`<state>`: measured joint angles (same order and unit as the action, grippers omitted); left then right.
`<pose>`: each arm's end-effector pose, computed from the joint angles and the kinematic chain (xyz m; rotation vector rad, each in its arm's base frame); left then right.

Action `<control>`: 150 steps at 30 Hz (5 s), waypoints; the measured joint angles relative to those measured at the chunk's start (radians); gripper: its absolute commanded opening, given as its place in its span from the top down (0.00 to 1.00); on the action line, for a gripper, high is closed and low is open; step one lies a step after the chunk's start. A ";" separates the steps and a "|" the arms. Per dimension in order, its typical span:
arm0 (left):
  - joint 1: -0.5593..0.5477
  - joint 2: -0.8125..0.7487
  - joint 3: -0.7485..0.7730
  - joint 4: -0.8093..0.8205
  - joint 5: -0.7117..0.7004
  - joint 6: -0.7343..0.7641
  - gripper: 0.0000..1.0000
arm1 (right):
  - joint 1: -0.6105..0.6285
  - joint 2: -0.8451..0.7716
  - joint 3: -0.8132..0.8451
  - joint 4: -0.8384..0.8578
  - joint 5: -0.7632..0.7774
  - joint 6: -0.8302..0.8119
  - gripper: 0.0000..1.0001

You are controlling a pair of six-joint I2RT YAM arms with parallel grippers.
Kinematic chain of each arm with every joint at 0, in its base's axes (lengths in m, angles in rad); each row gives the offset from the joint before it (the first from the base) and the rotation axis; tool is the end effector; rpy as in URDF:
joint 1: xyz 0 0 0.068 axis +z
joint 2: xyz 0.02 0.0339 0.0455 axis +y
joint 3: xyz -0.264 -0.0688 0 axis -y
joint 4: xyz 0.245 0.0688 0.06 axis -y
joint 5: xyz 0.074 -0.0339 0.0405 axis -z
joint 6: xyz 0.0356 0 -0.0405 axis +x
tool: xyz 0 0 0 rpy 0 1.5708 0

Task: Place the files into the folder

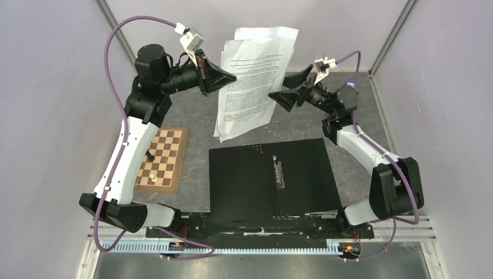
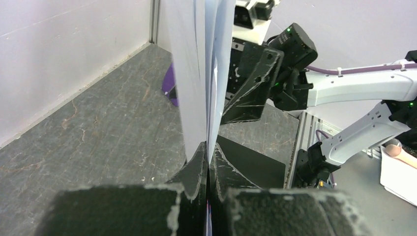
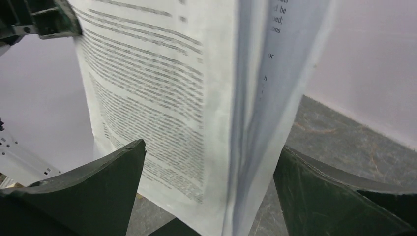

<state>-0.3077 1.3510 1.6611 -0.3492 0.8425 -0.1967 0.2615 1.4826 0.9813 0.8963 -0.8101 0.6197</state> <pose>0.2541 -0.1086 0.4992 0.7598 1.5245 -1.0541 0.3135 0.1106 0.3493 -0.5378 1.2990 1.2151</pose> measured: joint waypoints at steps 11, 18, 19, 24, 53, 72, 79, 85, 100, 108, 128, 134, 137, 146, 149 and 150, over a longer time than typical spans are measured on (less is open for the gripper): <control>-0.005 -0.038 0.000 0.001 0.016 0.000 0.98 | 0.000 -0.066 -0.008 0.146 -0.058 0.078 0.02; -0.012 -0.076 -0.051 0.027 0.005 0.000 0.98 | 0.000 -0.099 -0.042 0.195 -0.069 0.124 0.16; -0.014 -0.085 -0.076 0.043 -0.001 0.000 0.98 | 0.000 -0.107 -0.047 0.194 -0.068 0.123 0.22; -0.023 -0.124 -0.225 0.120 -0.038 -0.002 0.98 | 0.000 -0.144 -0.080 0.187 -0.068 0.113 0.31; -0.148 -0.045 -0.920 0.986 -0.509 -0.067 0.98 | 0.177 -0.167 -0.224 -0.294 0.433 -0.453 0.73; -0.154 0.200 -0.982 1.403 -0.581 -0.066 0.90 | 0.160 0.004 -0.179 -0.247 0.497 -0.481 0.60; -0.154 0.200 -0.982 1.395 -0.579 -0.065 0.79 | 0.160 0.024 -0.180 -0.244 0.495 -0.479 0.60; -0.154 0.200 -0.986 1.368 -0.581 -0.064 0.67 | 0.160 0.024 -0.180 -0.237 0.492 -0.478 0.60; -0.154 0.229 -1.014 1.343 -0.636 -0.064 0.43 | 0.160 0.039 -0.193 -0.217 0.467 -0.471 0.60; -0.154 0.242 -1.014 1.354 -0.650 -0.064 0.44 | 0.160 0.067 -0.195 -0.215 0.463 -0.462 0.60; -0.154 0.304 -0.947 1.389 -0.571 -0.090 0.98 | 0.160 0.105 -0.143 -0.199 0.463 -0.456 0.75; -0.154 0.304 -0.936 1.424 -0.571 -0.081 0.89 | 0.160 0.116 -0.092 -0.173 0.457 -0.456 0.54; -0.154 0.312 -0.937 1.448 -0.573 -0.077 0.86 | 0.160 0.124 -0.093 -0.152 0.450 -0.450 0.50; -0.163 0.372 -0.965 1.496 -0.580 -0.077 0.73 | 0.160 0.133 -0.185 -0.107 0.445 -0.435 0.50; -0.166 0.374 -0.978 1.509 -0.582 -0.078 0.68 | 0.160 0.133 -0.207 -0.095 0.445 -0.429 0.50; -0.166 0.374 -0.981 1.513 -0.583 -0.078 0.66 | 0.160 0.132 -0.212 -0.091 0.445 -0.428 0.50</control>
<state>-0.4736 1.7252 0.6800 1.1633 0.2596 -0.2745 0.4213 1.6150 0.7689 0.8051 -0.3649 0.1913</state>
